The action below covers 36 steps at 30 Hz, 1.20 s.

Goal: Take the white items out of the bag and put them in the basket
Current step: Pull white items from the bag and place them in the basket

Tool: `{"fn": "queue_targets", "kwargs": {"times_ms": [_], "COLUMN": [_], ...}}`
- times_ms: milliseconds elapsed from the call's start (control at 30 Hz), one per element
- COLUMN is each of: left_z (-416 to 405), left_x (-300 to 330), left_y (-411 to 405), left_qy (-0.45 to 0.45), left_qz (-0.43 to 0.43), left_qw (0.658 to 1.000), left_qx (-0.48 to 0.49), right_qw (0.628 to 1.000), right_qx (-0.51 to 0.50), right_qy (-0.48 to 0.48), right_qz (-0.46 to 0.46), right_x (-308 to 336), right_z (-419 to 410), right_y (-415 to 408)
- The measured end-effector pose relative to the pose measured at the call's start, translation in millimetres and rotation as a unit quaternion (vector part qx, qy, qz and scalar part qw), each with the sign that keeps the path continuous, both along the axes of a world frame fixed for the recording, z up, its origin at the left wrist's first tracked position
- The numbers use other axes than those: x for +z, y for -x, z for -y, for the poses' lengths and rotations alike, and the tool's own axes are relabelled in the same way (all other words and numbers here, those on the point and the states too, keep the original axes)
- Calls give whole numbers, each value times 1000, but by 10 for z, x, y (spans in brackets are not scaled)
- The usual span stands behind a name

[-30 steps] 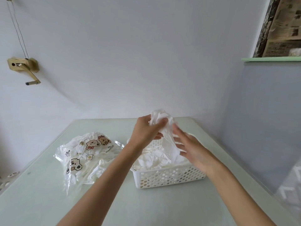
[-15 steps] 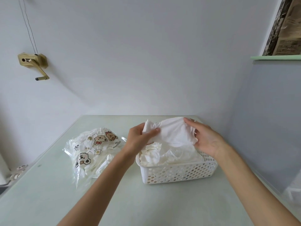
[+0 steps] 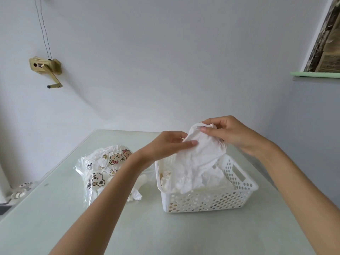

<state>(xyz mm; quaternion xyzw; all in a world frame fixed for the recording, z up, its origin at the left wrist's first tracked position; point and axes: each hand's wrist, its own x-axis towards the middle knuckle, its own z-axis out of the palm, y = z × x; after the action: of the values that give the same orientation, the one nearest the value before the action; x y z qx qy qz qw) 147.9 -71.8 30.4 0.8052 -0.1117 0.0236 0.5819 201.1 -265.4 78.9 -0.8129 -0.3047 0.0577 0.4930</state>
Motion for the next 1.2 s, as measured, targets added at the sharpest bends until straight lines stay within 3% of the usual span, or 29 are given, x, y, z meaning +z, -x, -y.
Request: {"fn": "queue_targets", "kwargs": {"times_ms": [200, 333, 433, 567, 733, 800, 967, 1200], "left_z": [-18, -31, -3, 31, -7, -25, -67, -4], "left_x": [-32, -63, -116, -185, -169, -159, -138, -154], "left_y": [85, 35, 23, 20, 64, 94, 105, -23], "left_qy": [18, 17, 0, -53, -42, -26, 14, -11], "left_qz": [28, 41, 38, 54, 22, -7, 4, 79], "left_qw": [998, 996, 997, 993, 998, 1000, 999, 996], "left_qx": [49, 75, 72, 88, 40, -13, -30, 38], "right_qw": [993, 970, 951, 966, 999, 998, 996, 969], "right_qx": [-4, 15, 72, 39, -23, -16, 24, -65], "right_qy": [47, -61, -128, -122, -29, -23, 85, 208], "right_qz": [-108, -234, -273, -223, 19, 56, -20, -114], "right_x": [-18, -7, -36, -88, -86, 4, 197, 130], "right_z": [131, 114, 82, 51, 109, 150, 337, 407], "right_y": [-89, -82, -35, -24, 21, 52, 16, -201]}}
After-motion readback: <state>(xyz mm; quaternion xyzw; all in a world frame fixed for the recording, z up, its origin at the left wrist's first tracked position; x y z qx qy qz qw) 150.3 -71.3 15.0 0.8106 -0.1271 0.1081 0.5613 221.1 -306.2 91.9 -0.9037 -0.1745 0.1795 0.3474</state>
